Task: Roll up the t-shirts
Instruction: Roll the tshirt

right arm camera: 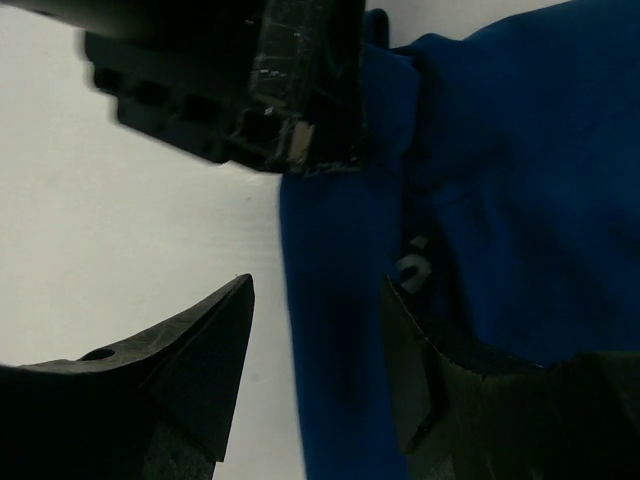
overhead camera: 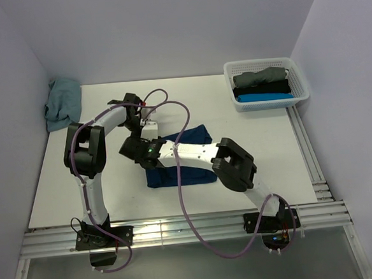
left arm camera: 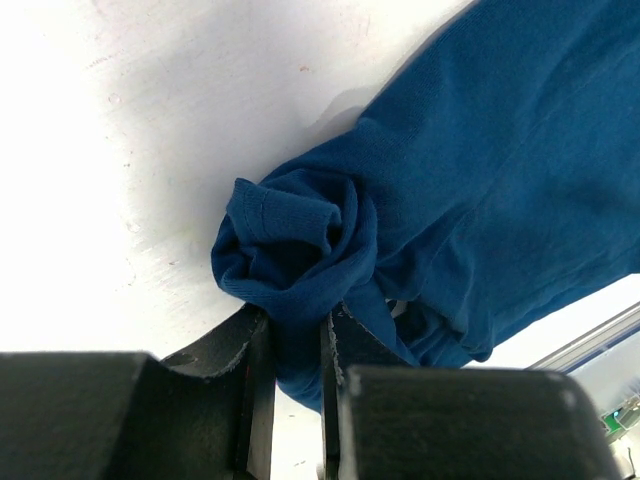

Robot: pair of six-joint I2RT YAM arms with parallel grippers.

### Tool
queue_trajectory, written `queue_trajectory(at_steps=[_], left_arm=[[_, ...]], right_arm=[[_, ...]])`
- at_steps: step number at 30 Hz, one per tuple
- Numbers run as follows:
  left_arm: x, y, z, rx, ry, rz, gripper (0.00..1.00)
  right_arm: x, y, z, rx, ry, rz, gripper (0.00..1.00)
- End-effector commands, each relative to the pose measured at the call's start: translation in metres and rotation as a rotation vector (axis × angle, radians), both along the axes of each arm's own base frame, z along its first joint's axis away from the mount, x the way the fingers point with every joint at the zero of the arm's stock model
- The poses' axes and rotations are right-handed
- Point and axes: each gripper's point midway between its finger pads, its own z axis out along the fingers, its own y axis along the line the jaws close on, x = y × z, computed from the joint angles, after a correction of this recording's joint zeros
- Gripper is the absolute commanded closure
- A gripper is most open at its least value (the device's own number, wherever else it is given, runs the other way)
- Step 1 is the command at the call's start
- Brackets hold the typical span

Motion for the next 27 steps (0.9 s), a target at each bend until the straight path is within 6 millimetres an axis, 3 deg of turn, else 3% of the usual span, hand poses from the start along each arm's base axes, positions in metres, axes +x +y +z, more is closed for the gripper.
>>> queue_trajectory(at_steps=[1, 3, 12, 19, 27], left_arm=[[0.012, 0.002, 0.006, 0.026, -0.048, -0.02, 0.83], [0.012, 0.002, 0.006, 0.026, -0.046, -0.022, 0.83], [0.013, 0.002, 0.005, 0.029, -0.042, -0.022, 0.83], [0.011, 0.0, 0.004, 0.032, -0.037, -0.028, 0.82], [0.012, -0.002, 0.006, 0.031, -0.045, -0.032, 0.79]], right_arm=[[0.017, -0.003, 0.008, -0.079, -0.065, 0.001, 0.4], [0.019, -0.005, -0.001, -0.122, -0.06, -0.002, 0.41], [0.014, 0.001, 0.004, -0.179, -0.095, 0.001, 0.41], [0.015, 0.004, -0.01, -0.242, -0.079, 0.003, 0.41], [0.015, -0.006, -0.029, -0.336, -0.056, -0.013, 0.41]])
